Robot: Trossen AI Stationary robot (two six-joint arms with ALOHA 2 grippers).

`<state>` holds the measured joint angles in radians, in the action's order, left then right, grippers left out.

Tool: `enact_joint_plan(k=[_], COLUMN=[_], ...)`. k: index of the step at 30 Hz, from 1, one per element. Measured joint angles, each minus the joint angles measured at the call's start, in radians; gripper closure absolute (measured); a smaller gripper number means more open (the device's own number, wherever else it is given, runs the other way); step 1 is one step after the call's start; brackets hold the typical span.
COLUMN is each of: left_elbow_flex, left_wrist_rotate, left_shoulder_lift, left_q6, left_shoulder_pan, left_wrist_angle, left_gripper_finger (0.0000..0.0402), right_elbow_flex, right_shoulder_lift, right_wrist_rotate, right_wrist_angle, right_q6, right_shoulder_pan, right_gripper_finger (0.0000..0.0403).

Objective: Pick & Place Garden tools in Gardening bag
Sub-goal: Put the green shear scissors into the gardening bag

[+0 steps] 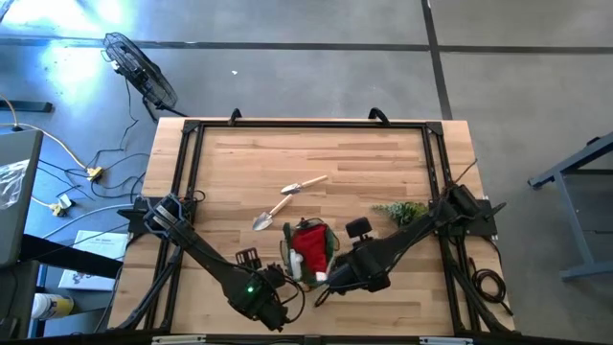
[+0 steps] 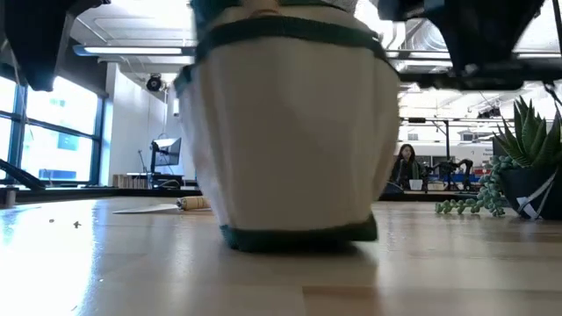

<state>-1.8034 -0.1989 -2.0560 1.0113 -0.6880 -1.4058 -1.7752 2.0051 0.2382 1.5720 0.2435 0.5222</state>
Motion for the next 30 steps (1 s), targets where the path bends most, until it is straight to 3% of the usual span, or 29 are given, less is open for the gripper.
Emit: enact_joint_plan(k=[10,17,23,30], left_elbow_flex=[0.0,0.0,0.0,0.0], left_wrist_rotate=[-0.083,-0.097,-0.108,-0.115], left_shoulder_lift=[0.0,0.0,0.0,0.0], left_q6=[0.026,0.043,0.048,0.047], left_shoulder_pan=[-0.014,-0.021,-0.021,-0.027], left_wrist_angle=[-0.001,-0.002,0.001,0.02], left_gripper_finger=[0.0151,0.0151,0.0151,0.0151], right_elbow_flex=[0.0,0.0,0.0,0.0], right_shoulder_lift=[-0.138,-0.145,-0.15,-0.211], right_wrist_rotate=[0.073,0.095,0.298,0.53], right_wrist_angle=[0.001,-0.002,-0.021,-0.21], right_q6=[0.169,0.206,0.264,0.346], right_shoulder_pan=[0.09,0.123,0.134,0.215], right_gripper_finger=[0.037,0.037,0.037,0.037])
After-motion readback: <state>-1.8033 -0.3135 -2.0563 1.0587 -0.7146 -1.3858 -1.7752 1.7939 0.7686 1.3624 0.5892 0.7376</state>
